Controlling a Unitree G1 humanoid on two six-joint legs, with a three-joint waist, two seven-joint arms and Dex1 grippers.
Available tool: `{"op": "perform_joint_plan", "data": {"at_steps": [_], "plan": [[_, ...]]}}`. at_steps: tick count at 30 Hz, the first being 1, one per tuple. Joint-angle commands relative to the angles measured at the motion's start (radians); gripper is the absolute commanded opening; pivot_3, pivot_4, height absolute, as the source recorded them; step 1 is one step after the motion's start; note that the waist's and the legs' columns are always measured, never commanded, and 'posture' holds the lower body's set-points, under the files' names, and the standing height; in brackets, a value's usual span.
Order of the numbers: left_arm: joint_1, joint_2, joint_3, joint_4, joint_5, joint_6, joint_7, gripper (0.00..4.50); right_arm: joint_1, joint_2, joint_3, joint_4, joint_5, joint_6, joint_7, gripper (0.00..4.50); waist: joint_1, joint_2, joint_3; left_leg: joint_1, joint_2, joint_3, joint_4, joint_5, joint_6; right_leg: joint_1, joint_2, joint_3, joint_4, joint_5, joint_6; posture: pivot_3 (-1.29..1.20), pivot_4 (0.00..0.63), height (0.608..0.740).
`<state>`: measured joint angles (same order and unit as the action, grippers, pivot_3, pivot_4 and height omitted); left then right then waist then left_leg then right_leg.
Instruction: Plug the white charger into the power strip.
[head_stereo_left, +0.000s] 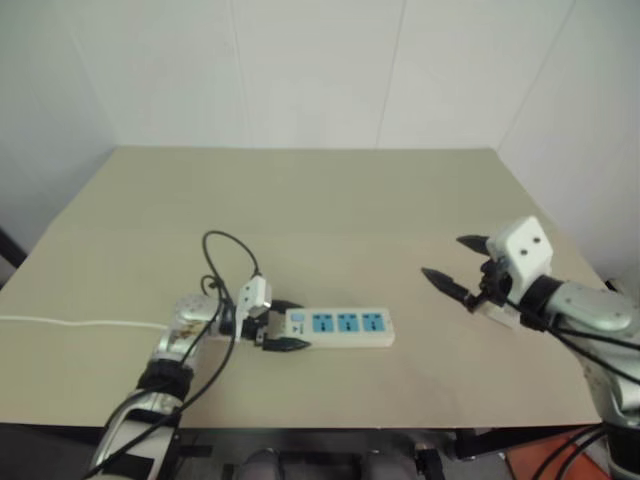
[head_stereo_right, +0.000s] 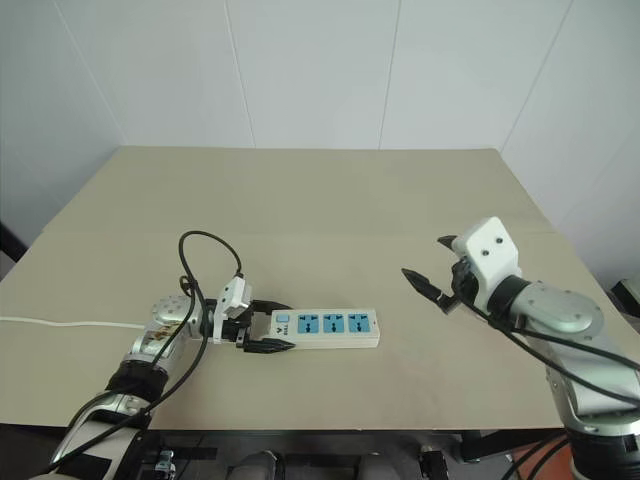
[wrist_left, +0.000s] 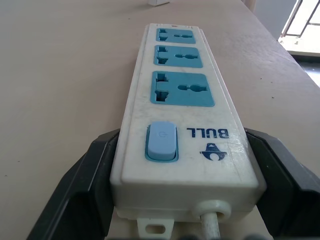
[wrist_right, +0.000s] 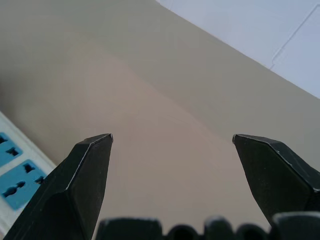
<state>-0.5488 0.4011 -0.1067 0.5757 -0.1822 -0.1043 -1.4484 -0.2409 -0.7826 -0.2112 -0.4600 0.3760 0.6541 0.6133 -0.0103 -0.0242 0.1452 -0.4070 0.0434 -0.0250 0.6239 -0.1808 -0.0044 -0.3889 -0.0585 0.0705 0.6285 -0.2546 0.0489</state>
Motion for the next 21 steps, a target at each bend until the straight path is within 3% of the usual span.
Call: {"op": "perform_joint_plan", "data": {"at_steps": [1,7,13,21], "plan": [[-0.013,-0.016,-0.023,0.027,0.012,-0.012,0.019,3.31,-0.060,-0.056,-0.055,0.038,0.017,0.066,0.005,4.50,0.001,0.000,0.000,0.000,0.000,0.000,0.000,0.000,0.000,0.000,0.000,0.000,0.000,0.000,0.000,0.00,0.150,0.740],[-0.026,-0.032,-0.037,0.058,0.017,-0.027,0.027,3.31,-0.202,-0.209,0.015,0.188,0.015,0.278,0.054,4.50,0.003,0.000,0.000,0.000,0.000,0.000,0.000,0.000,0.000,0.000,-0.001,0.000,0.000,0.001,-0.001,0.00,0.150,0.740],[-0.043,-0.043,-0.053,0.093,0.022,-0.045,0.021,3.31,-0.272,-0.374,0.151,0.301,-0.012,0.264,0.236,4.50,0.005,0.001,0.000,0.000,0.000,0.001,0.000,0.000,0.000,0.000,-0.001,0.000,-0.002,0.001,-0.001,0.00,0.150,0.740],[-0.063,-0.058,-0.068,0.141,0.029,-0.073,0.018,3.31,-0.347,-0.454,0.340,0.428,-0.116,0.154,0.437,4.50,0.006,0.001,-0.001,0.000,0.000,0.001,0.001,0.000,0.000,0.000,-0.001,0.000,-0.002,-0.002,0.004,0.00,0.150,0.740]]}}
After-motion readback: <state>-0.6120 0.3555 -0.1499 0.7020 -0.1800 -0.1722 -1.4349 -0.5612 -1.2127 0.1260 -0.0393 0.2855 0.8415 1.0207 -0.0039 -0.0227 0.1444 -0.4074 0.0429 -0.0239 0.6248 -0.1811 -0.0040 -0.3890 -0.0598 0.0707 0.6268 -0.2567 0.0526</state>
